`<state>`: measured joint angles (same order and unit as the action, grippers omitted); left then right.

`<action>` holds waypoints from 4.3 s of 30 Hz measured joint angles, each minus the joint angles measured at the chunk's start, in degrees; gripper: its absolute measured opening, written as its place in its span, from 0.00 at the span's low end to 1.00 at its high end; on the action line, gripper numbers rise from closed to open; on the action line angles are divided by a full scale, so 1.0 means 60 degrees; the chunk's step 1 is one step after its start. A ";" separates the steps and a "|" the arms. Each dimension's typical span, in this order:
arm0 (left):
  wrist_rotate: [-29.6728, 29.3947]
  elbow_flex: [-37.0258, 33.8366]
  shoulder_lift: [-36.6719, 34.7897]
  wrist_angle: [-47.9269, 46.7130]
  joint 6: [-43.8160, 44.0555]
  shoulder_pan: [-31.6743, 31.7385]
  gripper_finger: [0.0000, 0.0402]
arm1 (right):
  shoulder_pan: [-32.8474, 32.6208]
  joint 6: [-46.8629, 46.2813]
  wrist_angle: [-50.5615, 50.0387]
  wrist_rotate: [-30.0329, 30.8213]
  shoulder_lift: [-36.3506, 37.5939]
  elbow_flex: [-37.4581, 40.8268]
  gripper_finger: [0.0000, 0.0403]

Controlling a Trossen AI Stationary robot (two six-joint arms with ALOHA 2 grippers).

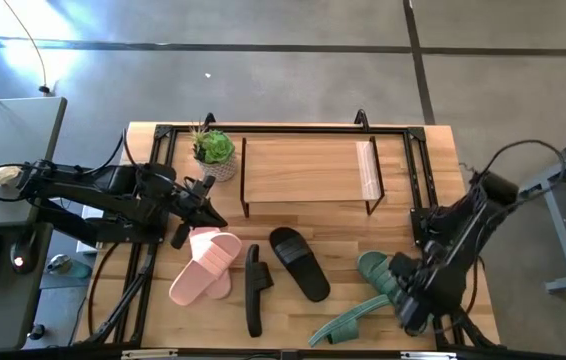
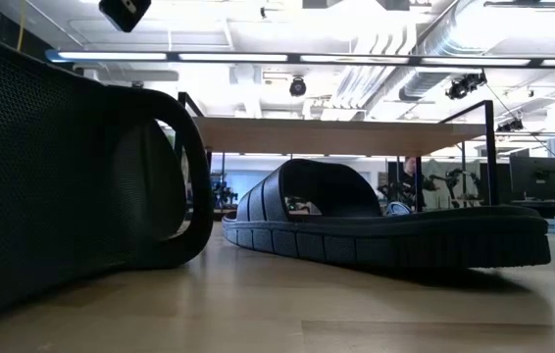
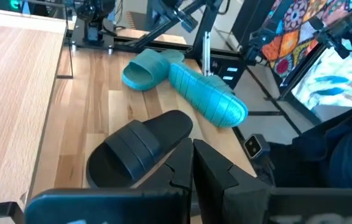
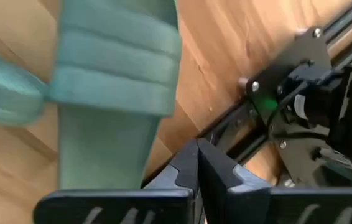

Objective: Pick and place slides into the shelf
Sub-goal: Put the right green slipper under the shelf

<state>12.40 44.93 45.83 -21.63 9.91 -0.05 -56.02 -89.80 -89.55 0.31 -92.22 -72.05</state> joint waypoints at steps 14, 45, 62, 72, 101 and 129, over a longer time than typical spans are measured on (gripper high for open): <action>0.0000 0.0004 0.0415 0.0004 -0.0187 0.0004 0.00 | -0.0860 0.0766 0.0077 -0.1095 -0.2085 0.0011 0.08; 0.0006 0.0004 0.0774 0.0000 -0.0363 0.0004 0.00 | -0.0850 0.2680 0.1120 0.2092 -0.2446 0.0018 0.40; 0.0007 0.0004 0.0774 0.0000 -0.0360 0.0000 0.00 | -0.0201 0.3038 0.1495 0.2701 -0.2446 0.0470 0.20; 0.0007 0.0004 0.0774 0.0001 -0.0360 0.0000 0.00 | -0.0143 0.2116 0.1172 0.2990 -0.2446 0.0462 0.02; 0.0113 0.0004 0.0770 -0.0004 -0.0329 0.0004 0.00 | 0.3903 0.3617 0.1098 0.5364 -0.2318 -0.0787 0.00; 0.0113 0.0004 0.0770 -0.0226 -0.0255 0.0004 0.00 | 0.5751 0.2795 0.0299 0.5198 -0.2315 -0.0765 0.00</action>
<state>13.08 44.95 50.46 -22.98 8.38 -0.03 -21.52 -73.02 -87.75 31.50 -106.11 -76.64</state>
